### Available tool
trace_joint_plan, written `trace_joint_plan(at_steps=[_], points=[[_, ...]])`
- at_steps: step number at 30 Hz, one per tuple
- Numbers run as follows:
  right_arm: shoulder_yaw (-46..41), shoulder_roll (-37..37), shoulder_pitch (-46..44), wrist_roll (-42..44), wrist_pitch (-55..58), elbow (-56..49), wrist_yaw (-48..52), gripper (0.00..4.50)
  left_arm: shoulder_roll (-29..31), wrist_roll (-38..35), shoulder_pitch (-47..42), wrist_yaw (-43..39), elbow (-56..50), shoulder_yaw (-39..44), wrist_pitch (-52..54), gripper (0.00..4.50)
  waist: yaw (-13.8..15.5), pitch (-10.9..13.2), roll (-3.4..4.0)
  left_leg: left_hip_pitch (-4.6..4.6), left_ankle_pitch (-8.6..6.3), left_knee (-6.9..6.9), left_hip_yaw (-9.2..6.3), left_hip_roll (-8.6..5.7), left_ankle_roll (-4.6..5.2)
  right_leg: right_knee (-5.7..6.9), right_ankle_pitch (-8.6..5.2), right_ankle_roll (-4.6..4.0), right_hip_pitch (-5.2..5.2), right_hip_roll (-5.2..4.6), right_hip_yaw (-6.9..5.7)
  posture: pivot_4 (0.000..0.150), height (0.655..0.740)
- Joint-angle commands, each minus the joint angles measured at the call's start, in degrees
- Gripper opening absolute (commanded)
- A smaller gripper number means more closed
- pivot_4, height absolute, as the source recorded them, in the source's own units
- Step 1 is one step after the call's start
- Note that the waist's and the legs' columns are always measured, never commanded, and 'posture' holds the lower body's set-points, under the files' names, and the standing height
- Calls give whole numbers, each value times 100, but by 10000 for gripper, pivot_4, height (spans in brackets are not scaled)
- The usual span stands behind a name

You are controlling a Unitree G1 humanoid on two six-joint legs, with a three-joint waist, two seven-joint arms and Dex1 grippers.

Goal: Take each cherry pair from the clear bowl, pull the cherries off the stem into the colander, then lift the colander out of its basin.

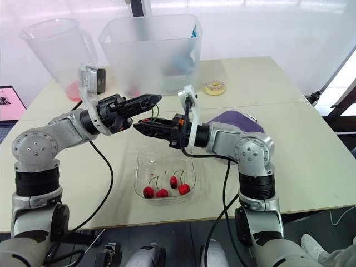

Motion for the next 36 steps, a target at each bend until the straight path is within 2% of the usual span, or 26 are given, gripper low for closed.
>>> trace_joint_plan(at_steps=[1,5,7,9,13,25,28,33,36], points=[[20,-36,-108,125,-95,-117,-9,16560,20,-79,-27,-33,-180,75,-40,0,0,0,0,0,0,0,0,0,0,1,0,0,0,0,0,1500,7400],[10,-46,-105,167,-88,-92,-8,16560,21,-45,-32,-59,-157,66,-52,0,0,0,0,0,0,0,0,0,0,3,0,0,-2,0,1,1500,7400],[-1,-34,-102,173,-100,-77,-25,11283,25,-23,-23,-76,-161,56,-56,0,-1,0,0,0,0,0,0,0,0,4,0,0,-2,0,1,1500,7400],[19,-65,-94,141,-131,-103,-8,3981,23,-15,-16,-85,-164,54,-59,0,-1,0,0,0,0,0,1,0,0,4,0,0,-3,0,1,1500,7400],[66,-137,-61,131,-125,-118,39,3981,36,44,-12,-144,-141,51,-93,0,0,0,0,0,0,0,0,0,0,5,0,0,-3,0,1,1500,7400],[1013,-882,582,-386,-156,-290,544,3981,-24,143,-84,-193,-81,44,-183,0,8,0,0,0,0,0,3,-1,0,5,0,0,-4,0,3,1500,7400],[953,-1038,609,-385,-193,-320,620,3981,-28,144,-78,-188,-95,45,-195,0,13,0,0,0,0,0,3,-1,0,4,0,0,-4,0,3,1500,7400],[179,-2097,504,-385,-265,-157,955,3981,29,136,-20,-148,-129,120,-199,0,58,1,-2,0,0,4,0,-13,0,3,0,0,2,-8,2,1500,7400],[-118,-3383,353,-903,-595,349,1502,3981,101,171,109,-130,-156,195,-199,0,63,1,-2,0,0,3,4,-12,1,-2,0,0,2,-7,2,1500,7400]])
